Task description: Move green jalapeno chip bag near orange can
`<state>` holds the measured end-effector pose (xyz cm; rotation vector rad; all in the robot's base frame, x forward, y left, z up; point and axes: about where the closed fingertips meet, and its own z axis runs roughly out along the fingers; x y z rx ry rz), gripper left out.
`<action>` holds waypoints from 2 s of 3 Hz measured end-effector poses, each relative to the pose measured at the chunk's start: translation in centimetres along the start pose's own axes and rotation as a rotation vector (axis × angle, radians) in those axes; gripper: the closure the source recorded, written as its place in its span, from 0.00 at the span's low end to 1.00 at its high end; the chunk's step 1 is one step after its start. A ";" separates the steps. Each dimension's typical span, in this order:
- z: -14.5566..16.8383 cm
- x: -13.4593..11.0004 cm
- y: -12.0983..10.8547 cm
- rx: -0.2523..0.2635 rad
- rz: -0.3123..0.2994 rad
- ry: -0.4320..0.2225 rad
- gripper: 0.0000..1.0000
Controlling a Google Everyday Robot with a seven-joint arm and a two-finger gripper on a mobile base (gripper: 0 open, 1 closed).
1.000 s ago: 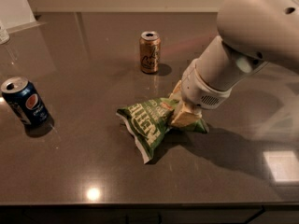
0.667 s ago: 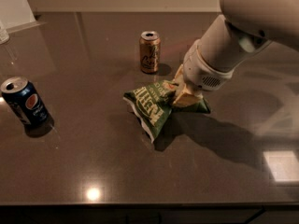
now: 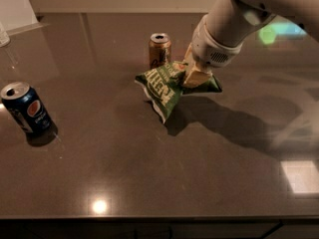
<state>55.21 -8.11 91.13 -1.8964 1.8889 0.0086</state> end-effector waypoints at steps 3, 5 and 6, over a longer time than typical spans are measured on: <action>2.3 0.4 -7.0 0.049 -0.103 0.052 0.35; 2.2 1.0 -7.4 0.057 -0.114 0.068 0.00; 2.2 1.0 -7.4 0.057 -0.115 0.068 0.00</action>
Offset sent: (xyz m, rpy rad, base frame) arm 0.0881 0.0037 0.0001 -0.0797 -0.0978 0.0719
